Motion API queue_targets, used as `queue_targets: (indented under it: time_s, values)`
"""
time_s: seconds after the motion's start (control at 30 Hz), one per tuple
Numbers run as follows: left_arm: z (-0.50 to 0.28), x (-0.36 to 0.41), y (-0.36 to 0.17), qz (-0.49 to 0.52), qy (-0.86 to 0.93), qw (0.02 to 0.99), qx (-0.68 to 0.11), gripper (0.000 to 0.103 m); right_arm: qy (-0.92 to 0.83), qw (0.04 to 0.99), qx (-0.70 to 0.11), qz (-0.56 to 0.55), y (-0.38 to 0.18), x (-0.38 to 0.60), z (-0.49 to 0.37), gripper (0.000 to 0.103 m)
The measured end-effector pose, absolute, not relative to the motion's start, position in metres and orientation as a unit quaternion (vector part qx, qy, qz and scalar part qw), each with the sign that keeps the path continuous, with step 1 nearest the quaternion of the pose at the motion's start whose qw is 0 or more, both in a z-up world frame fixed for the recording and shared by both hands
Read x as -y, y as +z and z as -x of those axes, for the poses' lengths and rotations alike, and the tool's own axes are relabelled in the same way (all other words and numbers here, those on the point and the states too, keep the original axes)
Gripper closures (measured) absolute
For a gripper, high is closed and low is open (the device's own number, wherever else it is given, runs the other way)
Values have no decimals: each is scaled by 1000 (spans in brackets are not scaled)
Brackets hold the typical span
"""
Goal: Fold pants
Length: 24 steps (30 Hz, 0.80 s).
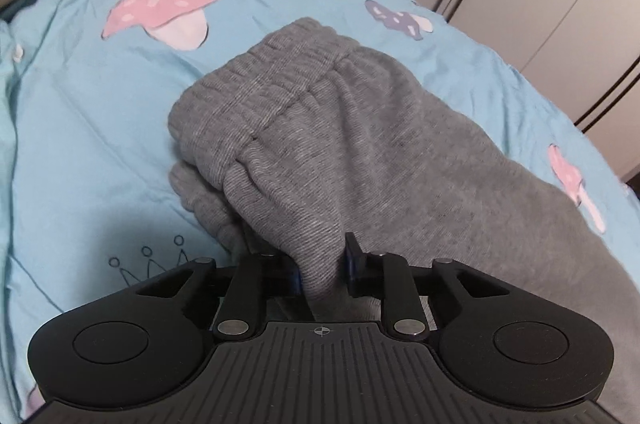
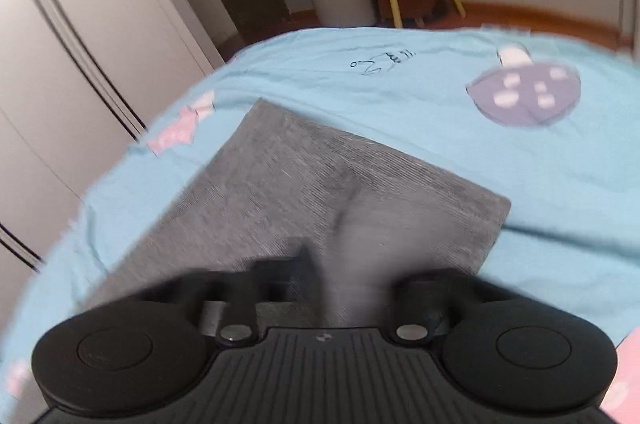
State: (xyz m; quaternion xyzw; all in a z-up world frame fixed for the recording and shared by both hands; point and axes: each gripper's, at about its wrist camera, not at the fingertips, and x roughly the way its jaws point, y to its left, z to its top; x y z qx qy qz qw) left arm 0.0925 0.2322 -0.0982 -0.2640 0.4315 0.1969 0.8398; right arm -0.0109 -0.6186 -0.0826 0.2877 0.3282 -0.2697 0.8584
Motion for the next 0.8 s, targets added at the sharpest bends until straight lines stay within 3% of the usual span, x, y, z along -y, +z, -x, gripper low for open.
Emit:
queue_targets:
  time_s: [0.17, 0.3, 0.4, 0.53, 0.63, 0.73, 0.8]
  values:
    - [-86, -240, -76, 280, 192, 853, -395, 91, -240, 862, -301, -331, -53, 624, 1, 95]
    - [-73, -245, -60, 304, 163, 872, -346, 91, -174, 881, -193, -396, 2, 635, 3, 100]
    - [-71, -248, -76, 306, 170, 859, -373, 90, -148, 875, -133, -440, 18, 652, 17, 99]
    - [-61, -246, -113, 312, 171, 844, -401, 84, -209, 876, -176, -397, -24, 664, 34, 99]
    - [-57, -245, -111, 315, 172, 848, -389, 81, -280, 852, -300, -326, -94, 668, 30, 97]
    - [-59, -244, -102, 293, 185, 850, -397, 65, -272, 857, -295, -322, -107, 665, 39, 99]
    - [-56, -241, -93, 264, 231, 846, -401, 29, -271, 850, -316, -323, -100, 669, 34, 94]
